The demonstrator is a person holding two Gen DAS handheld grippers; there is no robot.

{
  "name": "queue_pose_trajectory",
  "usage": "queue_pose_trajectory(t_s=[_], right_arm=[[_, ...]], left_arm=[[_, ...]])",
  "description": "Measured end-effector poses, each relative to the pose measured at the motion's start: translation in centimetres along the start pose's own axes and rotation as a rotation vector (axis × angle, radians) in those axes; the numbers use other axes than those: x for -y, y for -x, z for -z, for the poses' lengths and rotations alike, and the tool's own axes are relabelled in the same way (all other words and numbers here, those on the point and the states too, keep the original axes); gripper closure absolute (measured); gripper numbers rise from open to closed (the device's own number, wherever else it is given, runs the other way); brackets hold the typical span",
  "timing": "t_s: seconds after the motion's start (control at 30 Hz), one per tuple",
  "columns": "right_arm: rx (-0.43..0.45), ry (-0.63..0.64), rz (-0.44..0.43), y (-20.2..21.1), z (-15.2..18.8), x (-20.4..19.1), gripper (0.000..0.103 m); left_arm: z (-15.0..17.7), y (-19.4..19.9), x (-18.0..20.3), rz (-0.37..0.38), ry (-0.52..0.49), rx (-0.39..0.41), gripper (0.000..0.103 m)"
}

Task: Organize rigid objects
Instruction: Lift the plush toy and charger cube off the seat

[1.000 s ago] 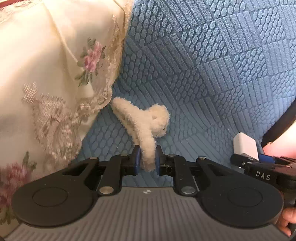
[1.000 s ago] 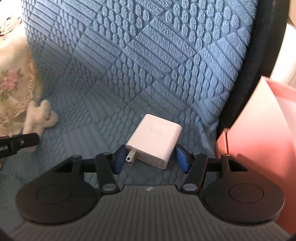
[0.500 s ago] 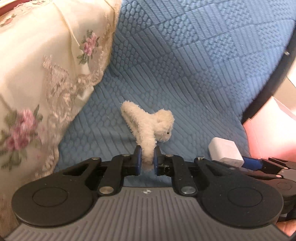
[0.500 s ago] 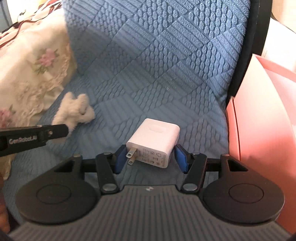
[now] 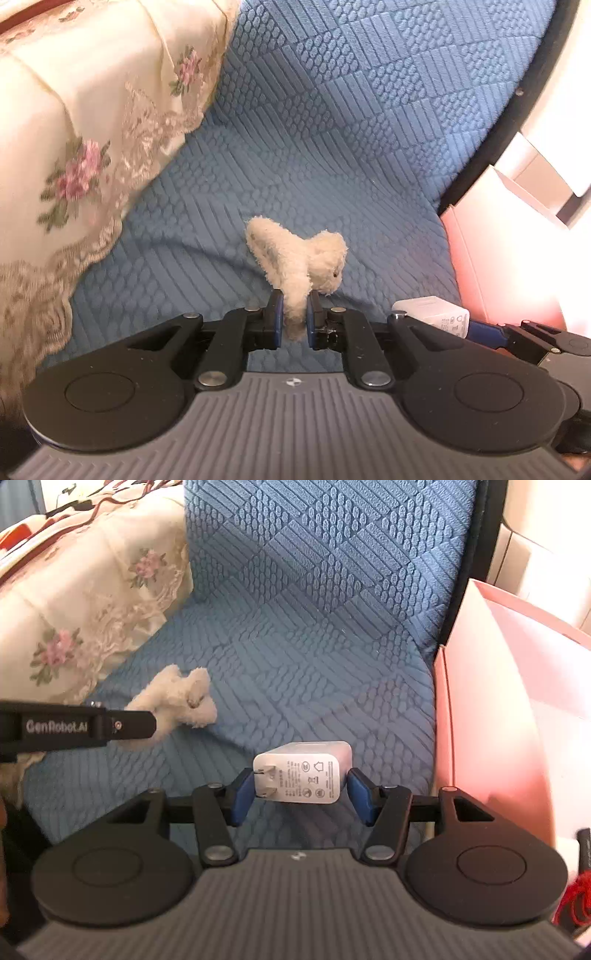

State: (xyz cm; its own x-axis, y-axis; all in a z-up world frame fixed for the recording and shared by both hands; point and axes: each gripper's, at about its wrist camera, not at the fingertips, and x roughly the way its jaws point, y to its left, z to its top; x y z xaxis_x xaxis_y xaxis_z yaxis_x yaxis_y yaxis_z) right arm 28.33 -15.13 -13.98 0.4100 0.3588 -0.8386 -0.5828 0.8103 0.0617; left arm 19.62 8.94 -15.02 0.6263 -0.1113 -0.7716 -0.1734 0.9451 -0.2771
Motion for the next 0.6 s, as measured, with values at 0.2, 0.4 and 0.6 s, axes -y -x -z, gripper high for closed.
queue_pose_trajectory(t_s=[0.2, 0.4, 0.6], right_arm=[[-0.028, -0.019, -0.007, 1.5, 2.3, 0.1, 0.046], [-0.042, -0.035, -0.017, 2.6, 4.0, -0.1, 0.046], [-0.066, -0.059, -0.023, 2.9, 5.2, -0.2, 0.046]], left_arm=[[2.4, 1.5, 0.5, 0.017, -0.005, -0.01, 0.088], [4.7, 2.8, 0.2, 0.035, 0.029, -0.034, 0.088], [5.3, 2.8, 0.3, 0.047, 0.027, -0.058, 0.087]])
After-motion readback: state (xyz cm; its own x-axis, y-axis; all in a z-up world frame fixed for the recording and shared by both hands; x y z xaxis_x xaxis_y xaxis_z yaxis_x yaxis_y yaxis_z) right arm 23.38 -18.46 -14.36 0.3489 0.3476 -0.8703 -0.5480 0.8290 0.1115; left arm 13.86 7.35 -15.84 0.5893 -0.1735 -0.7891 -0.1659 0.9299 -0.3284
